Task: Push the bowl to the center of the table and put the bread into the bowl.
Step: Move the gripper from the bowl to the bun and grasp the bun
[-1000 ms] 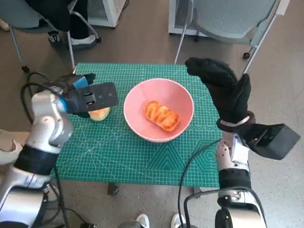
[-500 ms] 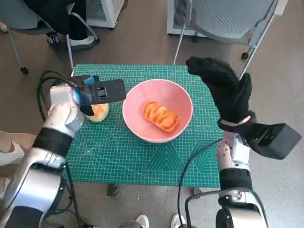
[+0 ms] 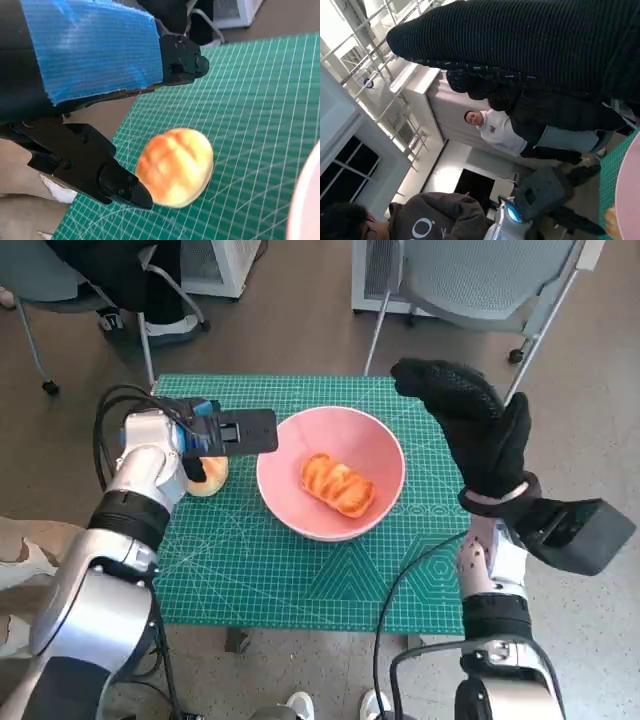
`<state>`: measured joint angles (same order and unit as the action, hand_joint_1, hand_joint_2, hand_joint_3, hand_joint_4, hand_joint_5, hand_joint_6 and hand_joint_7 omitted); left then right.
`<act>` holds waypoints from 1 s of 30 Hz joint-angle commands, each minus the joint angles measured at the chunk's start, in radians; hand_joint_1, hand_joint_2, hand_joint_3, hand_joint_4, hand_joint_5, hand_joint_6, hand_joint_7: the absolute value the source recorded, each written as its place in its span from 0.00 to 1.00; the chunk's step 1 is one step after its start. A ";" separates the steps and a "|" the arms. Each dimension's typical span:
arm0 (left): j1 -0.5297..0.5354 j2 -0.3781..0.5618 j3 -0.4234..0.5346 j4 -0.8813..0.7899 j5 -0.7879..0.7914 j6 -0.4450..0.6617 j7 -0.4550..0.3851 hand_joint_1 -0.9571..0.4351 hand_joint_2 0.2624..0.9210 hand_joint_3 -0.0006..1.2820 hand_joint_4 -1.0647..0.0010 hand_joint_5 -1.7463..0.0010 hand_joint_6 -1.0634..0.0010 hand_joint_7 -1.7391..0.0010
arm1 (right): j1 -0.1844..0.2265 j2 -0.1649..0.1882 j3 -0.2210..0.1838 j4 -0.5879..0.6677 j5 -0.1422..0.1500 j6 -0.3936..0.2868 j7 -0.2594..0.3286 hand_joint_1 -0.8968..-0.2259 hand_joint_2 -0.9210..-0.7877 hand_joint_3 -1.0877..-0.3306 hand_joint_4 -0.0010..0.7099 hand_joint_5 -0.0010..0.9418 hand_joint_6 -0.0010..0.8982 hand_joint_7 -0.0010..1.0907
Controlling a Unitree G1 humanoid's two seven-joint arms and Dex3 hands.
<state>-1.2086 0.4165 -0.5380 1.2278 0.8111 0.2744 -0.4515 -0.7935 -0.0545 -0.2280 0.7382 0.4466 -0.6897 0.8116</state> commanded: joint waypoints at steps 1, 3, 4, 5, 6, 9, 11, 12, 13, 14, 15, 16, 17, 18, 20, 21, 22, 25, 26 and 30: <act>-0.044 -0.014 -0.018 0.049 -0.004 -0.012 -0.006 0.45 0.63 0.00 1.00 1.00 0.88 1.00 | 0.027 -0.004 0.004 -0.010 -0.004 0.016 -0.005 0.32 0.00 0.22 0.17 0.00 0.00 0.34; -0.044 -0.019 -0.018 0.060 -0.009 -0.012 -0.006 0.45 0.64 0.00 0.99 1.00 0.89 1.00 | 0.029 -0.005 0.003 -0.015 -0.003 0.018 -0.006 0.32 0.00 0.22 0.17 0.00 0.00 0.34; -0.043 -0.022 -0.015 0.066 -0.014 -0.009 -0.007 0.45 0.64 0.00 0.98 1.00 0.89 1.00 | 0.030 -0.006 0.003 -0.017 -0.003 0.019 -0.007 0.32 0.00 0.22 0.17 0.00 0.00 0.34; -0.043 -0.025 -0.013 0.070 -0.017 -0.006 -0.008 0.45 0.64 0.00 0.96 0.99 0.90 1.00 | 0.032 -0.006 0.003 -0.019 -0.003 0.020 -0.008 0.32 0.00 0.22 0.17 0.00 0.00 0.34; -0.043 -0.027 -0.009 0.074 -0.023 -0.002 -0.011 0.46 0.64 0.00 0.92 0.98 0.90 1.00 | 0.033 -0.007 0.003 -0.022 -0.002 0.022 -0.009 0.32 0.00 0.22 0.17 0.00 0.00 0.34; -0.043 -0.032 -0.005 0.083 -0.032 0.002 -0.018 0.48 0.64 0.00 0.83 0.97 0.90 1.00 | 0.036 -0.008 0.002 -0.029 -0.002 0.026 -0.011 0.32 0.00 0.22 0.17 0.00 0.00 0.34; -0.041 -0.033 -0.006 0.088 -0.036 0.002 -0.025 0.49 0.65 0.00 0.77 0.96 0.90 1.00 | 0.038 -0.008 0.002 -0.033 -0.001 0.028 -0.013 0.32 0.00 0.22 0.17 0.00 0.00 0.34; -0.040 -0.035 -0.009 0.092 -0.037 0.002 -0.029 0.50 0.65 0.00 0.74 0.95 0.90 1.00 | 0.039 -0.009 0.001 -0.035 0.000 0.029 -0.013 0.32 0.00 0.22 0.17 0.00 0.00 0.34; -0.039 -0.036 -0.012 0.094 -0.038 0.002 -0.031 0.50 0.65 0.00 0.75 0.96 0.90 1.00 | 0.039 -0.010 0.001 -0.037 0.000 0.030 -0.014 0.32 0.00 0.22 0.17 0.00 0.00 0.34; -0.038 -0.036 -0.014 0.096 -0.039 0.002 -0.032 0.50 0.65 0.00 0.75 0.96 0.90 1.00 | 0.040 -0.010 0.000 -0.038 0.000 0.030 -0.014 0.32 0.00 0.22 0.17 0.00 0.00 0.34; -0.037 -0.037 -0.016 0.098 -0.038 0.000 -0.034 0.50 0.65 0.00 0.75 0.96 0.90 1.00 | 0.041 -0.010 0.000 -0.039 -0.001 0.030 -0.015 0.32 0.00 0.22 0.17 0.00 0.00 0.34; -0.035 -0.037 -0.019 0.100 -0.037 -0.002 -0.035 0.50 0.65 0.00 0.78 0.97 0.90 1.00 | 0.043 -0.011 0.000 -0.041 -0.002 0.029 -0.017 0.32 0.00 0.22 0.17 0.00 0.00 0.34; -0.033 -0.037 -0.020 0.102 -0.037 -0.003 -0.036 0.50 0.65 0.00 0.79 0.98 0.90 1.00 | 0.044 -0.011 0.000 -0.043 -0.002 0.028 -0.018 0.32 0.00 0.22 0.17 0.00 0.00 0.34; -0.033 -0.038 -0.022 0.103 -0.037 -0.003 -0.037 0.50 0.65 0.00 0.81 0.99 0.90 1.00 | 0.045 -0.011 0.000 -0.044 -0.003 0.028 -0.019 0.32 0.00 0.22 0.17 0.00 0.00 0.34; -0.030 -0.038 -0.023 0.105 -0.037 -0.004 -0.036 0.50 0.66 0.00 0.84 0.99 0.90 1.00 | 0.047 -0.011 0.001 -0.045 -0.004 0.027 -0.021 0.32 0.00 0.22 0.17 0.00 0.00 0.34; -0.028 -0.038 -0.024 0.107 -0.037 -0.005 -0.037 0.50 0.66 0.00 0.86 1.00 0.90 1.00 | 0.048 -0.011 0.001 -0.047 -0.005 0.026 -0.023 0.32 0.00 0.22 0.17 0.00 0.00 0.34; -0.027 -0.038 -0.025 0.108 -0.038 -0.005 -0.038 0.50 0.66 0.00 0.88 1.00 0.90 1.00 | 0.050 -0.012 0.001 -0.048 -0.005 0.025 -0.024 0.33 0.00 0.22 0.17 0.00 0.00 0.34; -0.023 -0.038 -0.024 0.111 -0.041 -0.007 -0.034 0.50 0.66 0.00 0.90 1.00 0.90 1.00 | 0.052 -0.012 0.002 -0.051 -0.007 0.025 -0.027 0.33 0.00 0.22 0.17 0.00 0.00 0.34; -0.022 -0.039 -0.024 0.111 -0.041 -0.008 -0.032 0.50 0.66 0.00 0.91 1.00 0.90 1.00 | 0.052 -0.013 0.003 -0.051 -0.007 0.025 -0.028 0.32 0.00 0.22 0.17 0.00 0.00 0.34; -0.017 -0.042 -0.023 0.115 -0.043 -0.011 -0.026 0.50 0.66 0.00 0.91 1.00 0.90 1.00 | 0.055 -0.013 0.004 -0.058 -0.009 0.027 -0.033 0.32 0.00 0.22 0.17 0.00 0.00 0.34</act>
<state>-1.2186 0.3816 -0.5576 1.3311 0.7773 0.2682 -0.4819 -0.7651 -0.0653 -0.2284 0.6845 0.4457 -0.6721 0.7884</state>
